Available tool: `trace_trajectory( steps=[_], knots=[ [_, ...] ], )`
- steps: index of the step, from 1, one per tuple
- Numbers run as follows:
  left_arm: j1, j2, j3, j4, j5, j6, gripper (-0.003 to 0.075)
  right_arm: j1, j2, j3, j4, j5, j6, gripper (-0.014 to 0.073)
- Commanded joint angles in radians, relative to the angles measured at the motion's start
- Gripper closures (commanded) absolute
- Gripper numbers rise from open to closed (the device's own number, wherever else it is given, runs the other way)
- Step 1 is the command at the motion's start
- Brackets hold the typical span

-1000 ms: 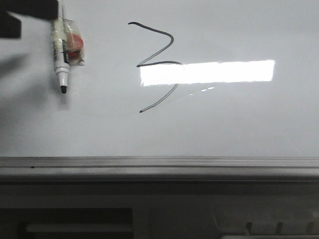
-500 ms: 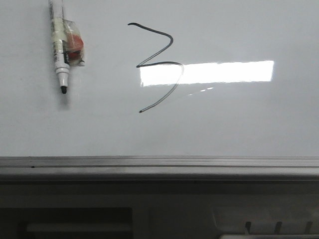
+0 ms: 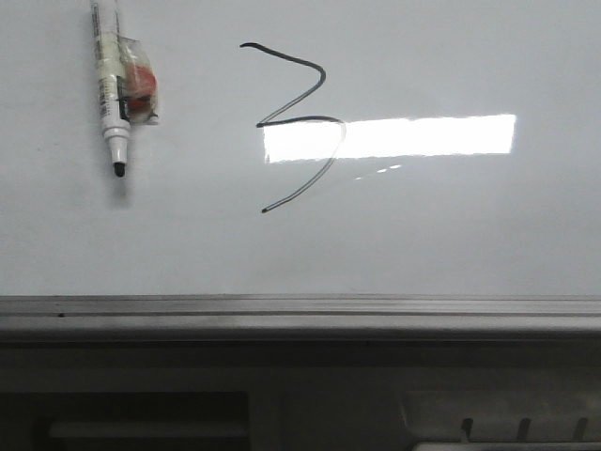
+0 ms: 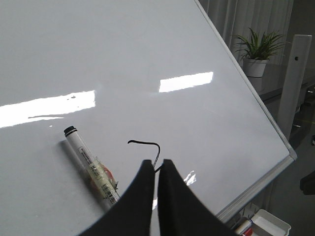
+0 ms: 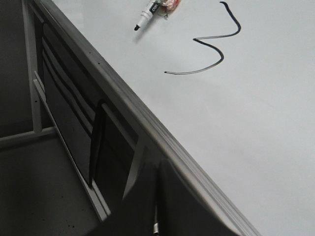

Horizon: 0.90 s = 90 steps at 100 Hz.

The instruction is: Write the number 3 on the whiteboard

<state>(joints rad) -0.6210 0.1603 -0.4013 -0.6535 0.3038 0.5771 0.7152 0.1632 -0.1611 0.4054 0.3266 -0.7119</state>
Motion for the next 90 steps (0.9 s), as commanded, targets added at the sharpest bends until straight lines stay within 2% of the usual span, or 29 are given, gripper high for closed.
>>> trace_trajectory(
  steps=[1, 24, 29, 46, 55, 72, 90],
  knots=[
    [0.001, 0.012, -0.024, -0.013, -0.059, -0.003, 0.0741, -0.007, 0.008, -0.026, 0.005, -0.064, 0.002, 0.0655],
    [0.001, 0.005, -0.01, -0.015, -0.066, -0.003, 0.0741, -0.007, 0.008, -0.026, 0.005, -0.064, 0.002, 0.0655],
    [0.001, -0.004, 0.005, 0.025, -0.08, 0.0, 0.0741, -0.007, 0.008, -0.026, 0.005, -0.064, 0.002, 0.0655],
    [0.051, -0.036, 0.176, 0.194, -0.32, -0.003, 0.0741, -0.007, 0.008, -0.026, 0.005, -0.062, 0.002, 0.0655],
    [0.122, -0.058, 0.285, 0.276, -0.381, -0.095, 0.0741, -0.007, 0.008, -0.026, 0.005, -0.062, 0.002, 0.0655],
    [0.279, -0.114, 0.41, 0.346, -0.316, -0.285, 0.0741, -0.007, 0.008, -0.026, 0.005, -0.062, 0.002, 0.0655],
    [0.367, -0.191, 0.412, 0.47, -0.071, -0.3, 0.0741, -0.007, 0.008, -0.026, 0.005, -0.062, 0.002, 0.0655]
  ],
)
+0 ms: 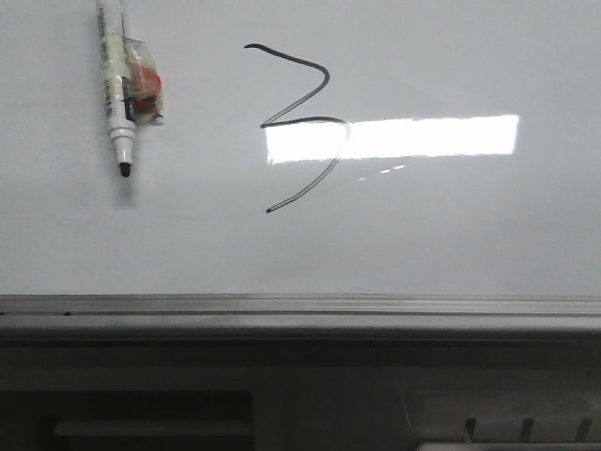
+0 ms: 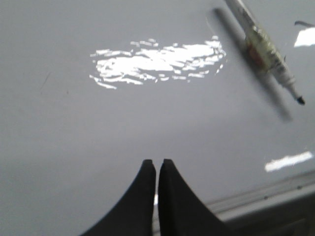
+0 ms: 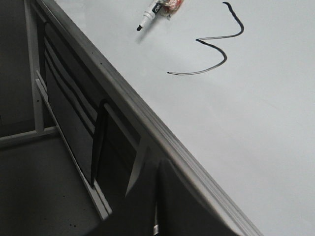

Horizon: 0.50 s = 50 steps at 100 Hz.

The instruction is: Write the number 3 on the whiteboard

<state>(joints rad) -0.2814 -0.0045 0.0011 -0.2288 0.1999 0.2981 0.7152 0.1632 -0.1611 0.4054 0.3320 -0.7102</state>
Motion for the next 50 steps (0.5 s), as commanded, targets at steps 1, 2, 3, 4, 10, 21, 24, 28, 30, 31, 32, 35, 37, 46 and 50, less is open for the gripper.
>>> trace_trajectory(
  steps=[1, 2, 3, 4, 10, 21, 24, 28, 30, 31, 32, 35, 37, 46, 50],
  knots=[
    [0.029, -0.026, 0.01, 0.044, 0.039, -0.021, 0.0741, -0.007, 0.008, -0.026, 0.005, -0.067, 0.0, 0.0655],
    [0.032, -0.025, 0.01, 0.046, 0.052, -0.021, 0.0741, -0.007, 0.008, -0.026, 0.005, -0.066, 0.0, 0.0655],
    [0.032, -0.025, 0.01, 0.045, 0.059, -0.021, 0.0741, -0.007, 0.008, -0.026, 0.005, -0.064, 0.0, 0.0655],
    [0.034, -0.025, 0.01, 0.045, 0.071, -0.021, 0.0741, -0.007, 0.008, -0.026, 0.005, -0.065, 0.0, 0.0655],
    [0.045, -0.025, 0.011, 0.05, 0.08, -0.021, 0.0741, -0.007, 0.008, -0.026, 0.005, -0.065, 0.0, 0.0655],
    [0.068, -0.025, 0.011, 0.078, 0.08, -0.021, 0.0741, -0.007, 0.008, -0.026, 0.005, -0.065, 0.0, 0.0655],
    [0.073, -0.025, 0.011, 0.094, 0.084, -0.021, 0.0741, -0.007, 0.008, -0.026, 0.005, -0.065, 0.0, 0.0655],
    [0.082, -0.025, 0.011, 0.1, 0.085, -0.021, 0.0741, -0.007, 0.008, -0.026, 0.005, -0.065, 0.0, 0.0655],
    [0.084, -0.025, 0.011, 0.1, 0.085, -0.021, 0.0741, -0.007, 0.008, -0.026, 0.005, -0.065, 0.0, 0.0655],
    [0.086, -0.025, 0.011, 0.1, 0.085, -0.021, 0.0741, -0.007, 0.008, -0.026, 0.005, -0.065, 0.0, 0.0655],
    [0.086, -0.025, 0.011, 0.1, 0.085, -0.021, 0.0741, -0.007, 0.008, -0.026, 0.005, -0.065, 0.0, 0.0655],
    [0.086, -0.025, 0.011, 0.1, 0.085, -0.021, 0.0741, -0.007, 0.008, -0.026, 0.005, -0.065, 0.0, 0.0655],
    [0.086, -0.025, 0.011, 0.1, 0.085, -0.021, 0.0741, -0.007, 0.008, -0.026, 0.005, -0.065, 0.0, 0.0655],
    [0.086, -0.025, 0.011, 0.1, 0.085, -0.021, 0.0741, -0.007, 0.008, -0.026, 0.005, -0.065, 0.0, 0.0655],
    [0.086, -0.025, 0.011, 0.1, 0.085, -0.021, 0.0741, -0.007, 0.008, -0.026, 0.005, -0.065, 0.0, 0.0655]
  ],
)
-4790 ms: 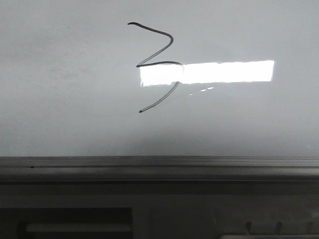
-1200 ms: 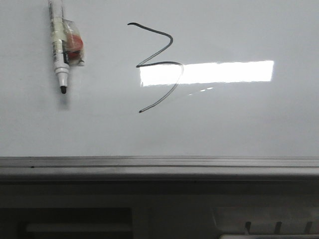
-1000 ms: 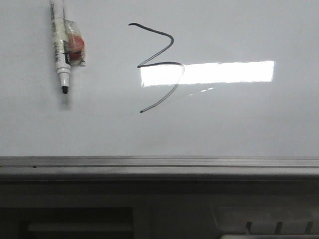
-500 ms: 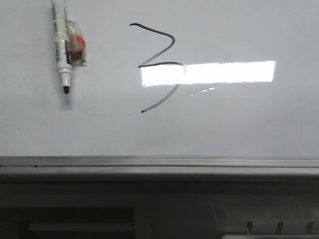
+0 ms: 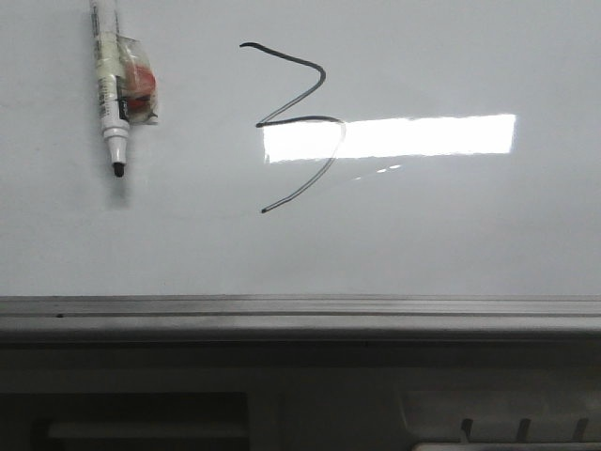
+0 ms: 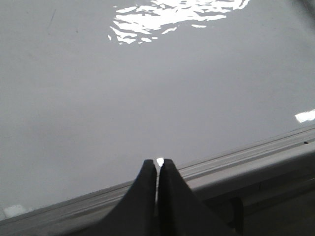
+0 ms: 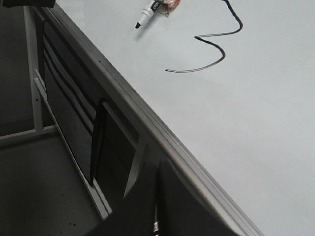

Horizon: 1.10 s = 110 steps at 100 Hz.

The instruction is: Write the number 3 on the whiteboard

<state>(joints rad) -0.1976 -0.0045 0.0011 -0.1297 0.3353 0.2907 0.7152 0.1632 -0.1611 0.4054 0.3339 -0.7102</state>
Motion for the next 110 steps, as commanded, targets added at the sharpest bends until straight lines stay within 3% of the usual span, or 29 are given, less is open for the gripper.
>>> trace_trajectory(
  steps=[1, 57, 64, 70, 80, 86, 100, 110],
  knots=[
    [0.003, -0.025, 0.011, 0.001, -0.051, -0.013, 0.0741, -0.007, 0.008, -0.026, 0.005, -0.066, 0.0, 0.0655],
    [0.003, -0.025, 0.011, 0.001, -0.051, -0.013, 0.0741, -0.007, 0.008, -0.016, 0.005, -0.064, 0.0, 0.0655],
    [0.003, -0.025, 0.011, 0.001, -0.051, -0.013, 0.0741, -0.01, 0.008, 0.017, 0.003, -0.118, 0.003, 0.0655],
    [0.003, -0.025, 0.011, 0.001, -0.051, -0.013, 0.0741, -0.026, 0.008, 0.057, 0.003, -0.254, 0.043, 0.0655],
    [0.003, -0.025, 0.011, 0.001, -0.051, -0.013, 0.0741, -0.093, 0.008, 0.141, -0.024, -0.52, 0.125, 0.0655],
    [0.003, -0.025, 0.011, 0.001, -0.051, -0.013, 0.0741, -0.146, 0.008, 0.175, -0.039, -0.603, 0.129, 0.0655],
    [0.003, -0.025, 0.011, 0.001, -0.051, -0.013, 0.0741, -0.311, 0.008, 0.198, -0.045, -0.57, 0.168, 0.0655],
    [0.003, -0.025, 0.011, 0.001, -0.051, -0.013, 0.0741, -0.443, 0.008, 0.198, -0.194, -0.516, 0.321, 0.0655]
  ],
)
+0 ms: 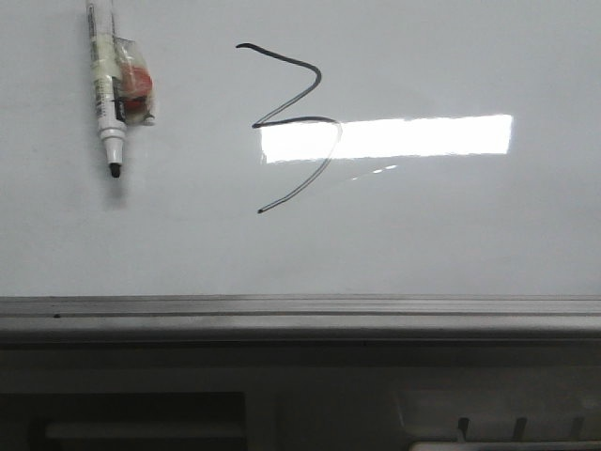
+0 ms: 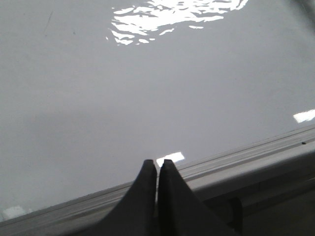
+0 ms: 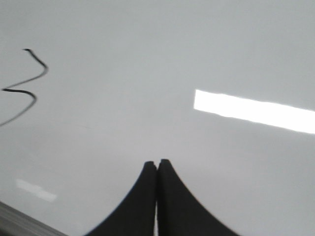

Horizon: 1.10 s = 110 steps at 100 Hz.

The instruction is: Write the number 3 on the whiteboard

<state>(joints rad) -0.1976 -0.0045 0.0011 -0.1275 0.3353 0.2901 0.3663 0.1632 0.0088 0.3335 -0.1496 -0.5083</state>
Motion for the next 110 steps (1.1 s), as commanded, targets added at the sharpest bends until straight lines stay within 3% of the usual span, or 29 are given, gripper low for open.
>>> trace_trajectory(
  steps=[1, 10, 17, 33, 54, 110],
  knots=[
    [0.003, -0.025, 0.011, -0.001, -0.051, -0.013, 0.0741, -0.111, 0.008, 0.029, -0.136, -0.025, 0.134, 0.0655],
    [0.003, -0.025, 0.011, -0.001, -0.051, -0.013, 0.0741, -0.202, 0.002, 0.029, -0.275, 0.037, 0.318, 0.0655],
    [0.003, -0.025, 0.011, -0.001, -0.051, -0.013, 0.0741, -0.252, -0.015, 0.029, -0.326, 0.109, 0.39, 0.0655],
    [0.003, -0.025, 0.011, -0.001, -0.051, -0.013, 0.0741, -0.326, -0.07, 0.029, -0.352, 0.276, 0.404, 0.0655],
    [0.003, -0.025, 0.011, -0.001, -0.051, -0.013, 0.0741, -0.339, -0.184, 0.029, -0.399, 0.462, 0.439, 0.0655],
    [0.003, -0.025, 0.011, -0.001, -0.051, -0.013, 0.0741, -0.339, -0.188, 0.029, -0.433, 0.465, 0.439, 0.0655]
  ],
)
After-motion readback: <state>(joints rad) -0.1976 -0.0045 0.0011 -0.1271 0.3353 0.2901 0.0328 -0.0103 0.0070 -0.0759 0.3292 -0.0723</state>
